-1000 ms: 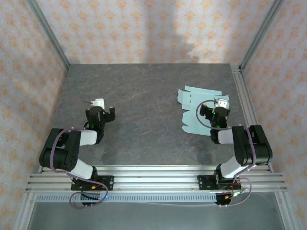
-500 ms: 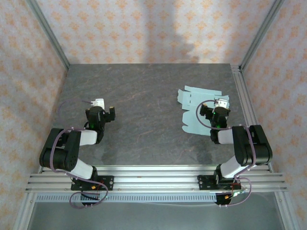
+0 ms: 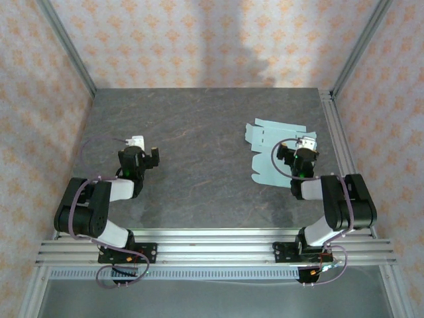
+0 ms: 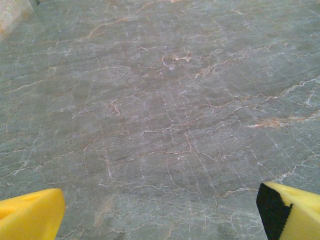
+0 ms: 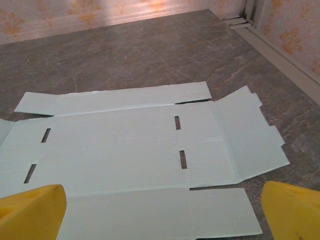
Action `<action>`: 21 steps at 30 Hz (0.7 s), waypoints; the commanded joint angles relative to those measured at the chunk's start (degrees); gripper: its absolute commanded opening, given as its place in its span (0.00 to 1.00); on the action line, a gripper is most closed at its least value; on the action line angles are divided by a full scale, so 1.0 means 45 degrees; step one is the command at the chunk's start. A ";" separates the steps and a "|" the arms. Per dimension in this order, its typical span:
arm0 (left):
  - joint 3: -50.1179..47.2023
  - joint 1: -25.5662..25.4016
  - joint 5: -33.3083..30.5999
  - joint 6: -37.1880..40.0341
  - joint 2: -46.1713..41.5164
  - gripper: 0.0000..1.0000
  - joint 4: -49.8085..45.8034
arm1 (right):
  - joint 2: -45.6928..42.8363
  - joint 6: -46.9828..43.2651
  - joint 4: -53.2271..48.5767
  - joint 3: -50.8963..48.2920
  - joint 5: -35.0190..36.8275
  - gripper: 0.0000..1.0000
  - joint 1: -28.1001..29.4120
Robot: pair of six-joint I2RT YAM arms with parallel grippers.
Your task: Fold the paper box
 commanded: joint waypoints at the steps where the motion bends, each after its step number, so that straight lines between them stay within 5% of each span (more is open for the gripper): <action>1: 0.1350 -0.0366 -0.0438 0.0298 -0.1122 1.00 -0.2231 | -0.1425 0.0403 0.0055 -0.0347 0.0833 1.00 -0.0093; 5: 0.2381 -0.1928 -0.1779 0.1337 -0.1755 1.00 -0.3864 | -0.3255 0.0872 -0.3583 0.0768 0.1000 1.00 -0.0082; 11: 0.4044 -0.4065 -0.1336 0.0246 -0.1690 1.00 -0.5348 | -0.4178 0.2674 -0.9816 0.3832 0.0669 1.00 -0.0087; 17: 0.5097 -0.6060 -0.0678 -0.1136 -0.1198 1.00 -0.5757 | -0.1835 0.2369 -1.5118 0.7477 -0.1648 0.99 -0.0090; 21: 0.5149 -0.7073 -0.0393 -0.1791 -0.0734 1.00 -0.5519 | -0.0547 0.3147 -1.5979 0.8141 -0.1158 0.99 -0.0093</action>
